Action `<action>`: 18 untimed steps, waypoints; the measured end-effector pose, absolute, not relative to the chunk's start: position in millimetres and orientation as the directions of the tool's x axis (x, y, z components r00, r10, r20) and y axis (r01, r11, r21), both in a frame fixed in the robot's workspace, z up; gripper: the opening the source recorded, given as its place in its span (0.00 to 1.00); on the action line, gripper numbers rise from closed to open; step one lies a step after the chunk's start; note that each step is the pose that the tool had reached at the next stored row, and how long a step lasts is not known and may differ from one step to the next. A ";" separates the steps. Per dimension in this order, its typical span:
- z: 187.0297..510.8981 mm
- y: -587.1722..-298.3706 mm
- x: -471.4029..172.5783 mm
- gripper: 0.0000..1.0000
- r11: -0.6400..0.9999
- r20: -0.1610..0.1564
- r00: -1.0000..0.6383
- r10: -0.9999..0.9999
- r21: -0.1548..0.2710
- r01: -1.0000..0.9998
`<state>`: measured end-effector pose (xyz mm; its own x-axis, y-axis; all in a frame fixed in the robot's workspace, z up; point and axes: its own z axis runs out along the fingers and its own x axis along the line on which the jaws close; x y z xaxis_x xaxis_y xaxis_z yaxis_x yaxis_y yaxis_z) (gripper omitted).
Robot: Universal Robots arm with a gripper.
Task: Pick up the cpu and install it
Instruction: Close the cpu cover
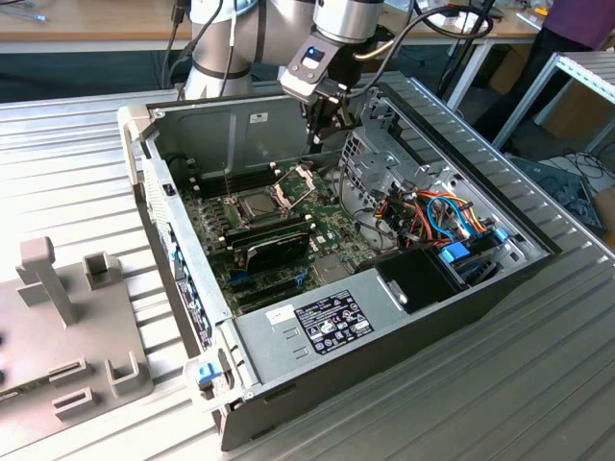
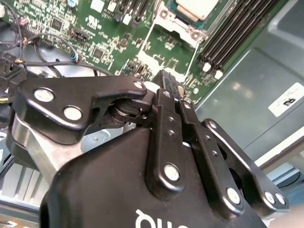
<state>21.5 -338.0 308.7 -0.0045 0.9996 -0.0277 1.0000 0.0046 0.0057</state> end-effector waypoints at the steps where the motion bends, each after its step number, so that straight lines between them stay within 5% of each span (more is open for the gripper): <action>1: 307.7 -338.1 23.1 0.11 0.005 -0.028 -0.004 1.000 0.006 1.000; 18: 275.6 -338.0 43.2 0.11 0.005 -0.028 -0.004 1.000 0.006 1.000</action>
<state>43.2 -338.0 275.6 -0.0045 0.9996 -0.0280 1.0000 0.0046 0.0056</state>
